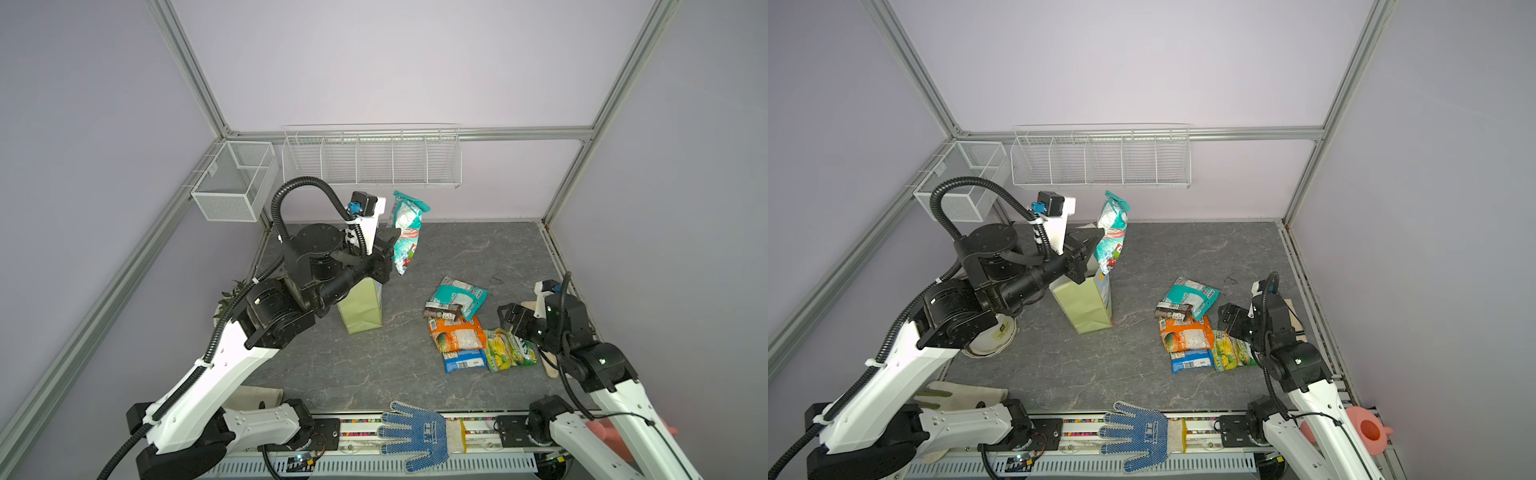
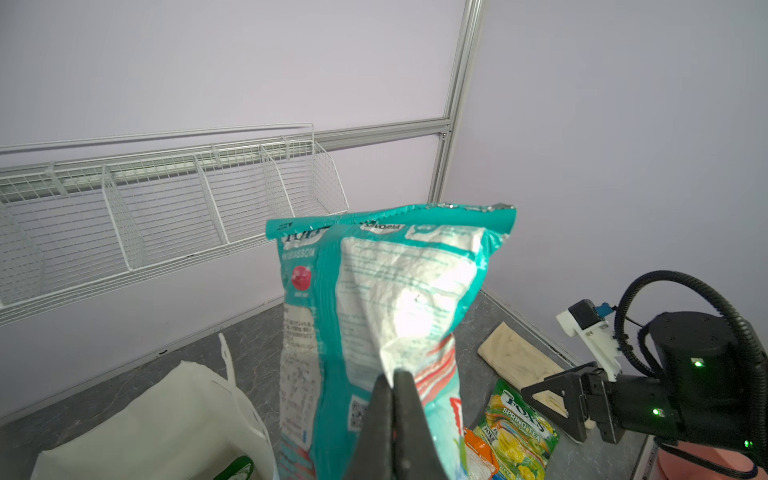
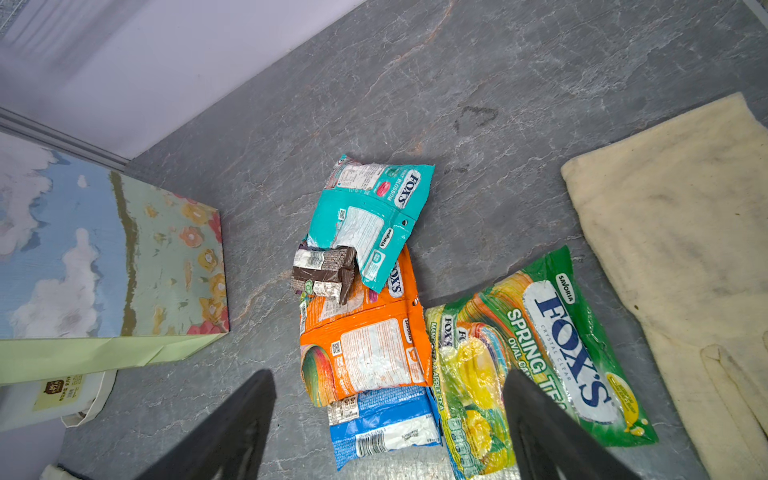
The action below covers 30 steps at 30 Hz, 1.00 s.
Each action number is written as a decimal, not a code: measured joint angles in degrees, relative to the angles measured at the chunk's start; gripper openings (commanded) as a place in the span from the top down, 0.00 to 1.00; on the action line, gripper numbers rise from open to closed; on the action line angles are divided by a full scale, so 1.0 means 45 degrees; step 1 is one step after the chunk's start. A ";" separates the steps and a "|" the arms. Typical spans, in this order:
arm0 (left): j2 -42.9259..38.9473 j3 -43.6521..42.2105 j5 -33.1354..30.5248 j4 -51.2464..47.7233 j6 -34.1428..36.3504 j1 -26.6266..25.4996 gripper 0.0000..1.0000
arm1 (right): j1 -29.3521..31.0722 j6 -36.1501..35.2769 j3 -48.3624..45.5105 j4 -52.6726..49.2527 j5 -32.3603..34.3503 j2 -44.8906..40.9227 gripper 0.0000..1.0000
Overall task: Place the snacks into the paper bag
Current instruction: 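Lift the teal packet with the left gripper and carry it over the bag, then lower the teal packet into the bag opening and open the left gripper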
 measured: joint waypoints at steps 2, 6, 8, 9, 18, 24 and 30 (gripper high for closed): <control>-0.0209 -0.0151 0.0136 0.0039 -0.0024 0.0389 1.00 | 0.0000 0.0000 0.0000 0.0024 -0.0034 0.0005 0.11; -0.0554 -0.0413 0.0690 0.0253 -0.0316 0.1311 1.00 | 0.0000 0.0000 0.0000 0.0141 -0.0112 0.0087 0.12; -0.0685 -0.0602 0.1180 0.0408 -0.0554 0.1938 1.00 | 0.0000 0.0000 0.0000 0.0175 -0.0131 0.0165 0.12; -0.0724 -0.0704 0.1409 0.0500 -0.0704 0.2244 1.00 | 0.0000 0.0000 0.0000 0.0175 -0.0136 0.0204 0.12; -0.0811 -0.2123 0.4318 0.1851 -0.2526 0.5304 1.00 | 0.0000 0.0000 0.0005 0.0175 -0.0175 0.0311 0.11; -0.0811 -0.2919 0.5955 0.2822 -0.3730 0.6693 1.00 | 0.0000 0.0000 0.0005 0.0175 -0.0175 0.0321 0.11; -0.0806 -0.3473 0.6975 0.3667 -0.4498 0.7291 1.00 | 0.0000 0.0000 0.0005 0.0180 -0.0180 0.0325 0.11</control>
